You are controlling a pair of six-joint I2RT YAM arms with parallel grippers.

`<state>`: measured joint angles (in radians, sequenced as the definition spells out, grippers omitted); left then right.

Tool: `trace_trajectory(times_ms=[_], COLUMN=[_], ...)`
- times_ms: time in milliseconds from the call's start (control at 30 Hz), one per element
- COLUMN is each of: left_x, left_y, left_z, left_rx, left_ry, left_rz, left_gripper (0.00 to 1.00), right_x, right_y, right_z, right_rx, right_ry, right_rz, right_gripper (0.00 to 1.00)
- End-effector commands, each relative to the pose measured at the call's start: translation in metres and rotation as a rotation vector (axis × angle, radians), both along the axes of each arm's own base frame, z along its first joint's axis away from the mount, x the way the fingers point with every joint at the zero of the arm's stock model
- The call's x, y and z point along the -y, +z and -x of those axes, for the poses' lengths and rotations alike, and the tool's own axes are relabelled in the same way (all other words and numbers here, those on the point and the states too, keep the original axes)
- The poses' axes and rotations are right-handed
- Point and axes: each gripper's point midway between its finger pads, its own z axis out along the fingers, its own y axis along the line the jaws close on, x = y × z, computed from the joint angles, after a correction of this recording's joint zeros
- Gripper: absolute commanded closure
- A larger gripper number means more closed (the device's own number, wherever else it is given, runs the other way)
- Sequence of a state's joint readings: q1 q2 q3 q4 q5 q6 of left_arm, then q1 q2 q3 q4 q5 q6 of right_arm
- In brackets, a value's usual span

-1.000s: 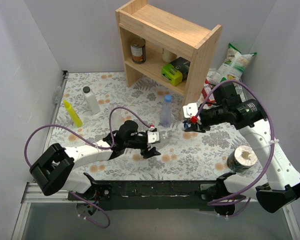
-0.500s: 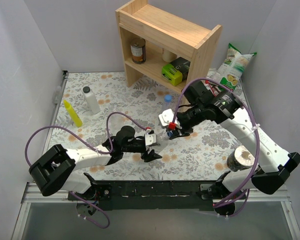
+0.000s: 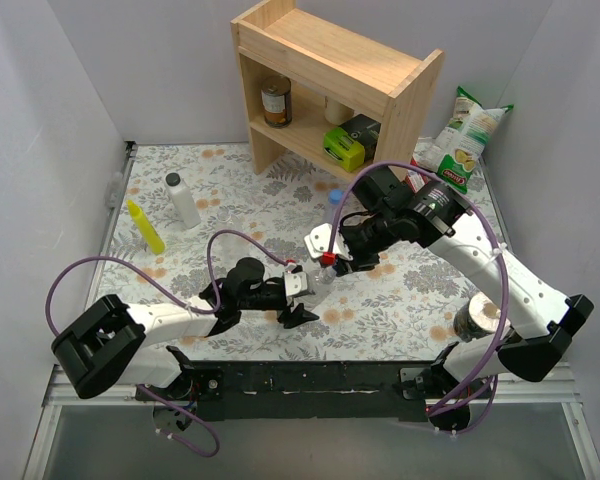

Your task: Screw on the bottle caps

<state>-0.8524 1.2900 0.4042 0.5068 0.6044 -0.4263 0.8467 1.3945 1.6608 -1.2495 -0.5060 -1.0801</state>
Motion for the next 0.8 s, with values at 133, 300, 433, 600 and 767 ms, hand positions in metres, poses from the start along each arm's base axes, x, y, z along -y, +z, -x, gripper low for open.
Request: trace_trajectory(times_ms=[133, 300, 433, 600, 767], left_x=[0.006, 0.005, 0.003, 0.001, 0.0], left_y=[0.036, 0.036, 0.039, 0.042, 0.042], left_z=[-0.005, -0.006, -0.01, -0.012, -0.014], left_rx=[0.113, 0.108, 0.116, 0.142, 0.147], left_ry=[-0.006, 0.006, 0.036, 0.045, 0.052], left_rz=[0.108, 0.107, 0.123, 0.132, 0.131], left_gripper=[1.0, 1.0, 1.0, 1.0, 1.0], right_x=[-0.009, -0.013, -0.008, -0.01, -0.012], right_y=[0.008, 0.013, 0.006, 0.0, 0.001], right_z=[-0.006, 0.011, 0.019, 0.023, 0.024], right_rx=[0.058, -0.001, -0.025, -0.044, -0.046], right_ry=[0.02, 0.066, 0.081, 0.093, 0.103], right_rz=[-0.006, -0.021, 0.007, 0.017, 0.012], right_gripper=[0.8, 0.8, 0.8, 0.8, 0.8])
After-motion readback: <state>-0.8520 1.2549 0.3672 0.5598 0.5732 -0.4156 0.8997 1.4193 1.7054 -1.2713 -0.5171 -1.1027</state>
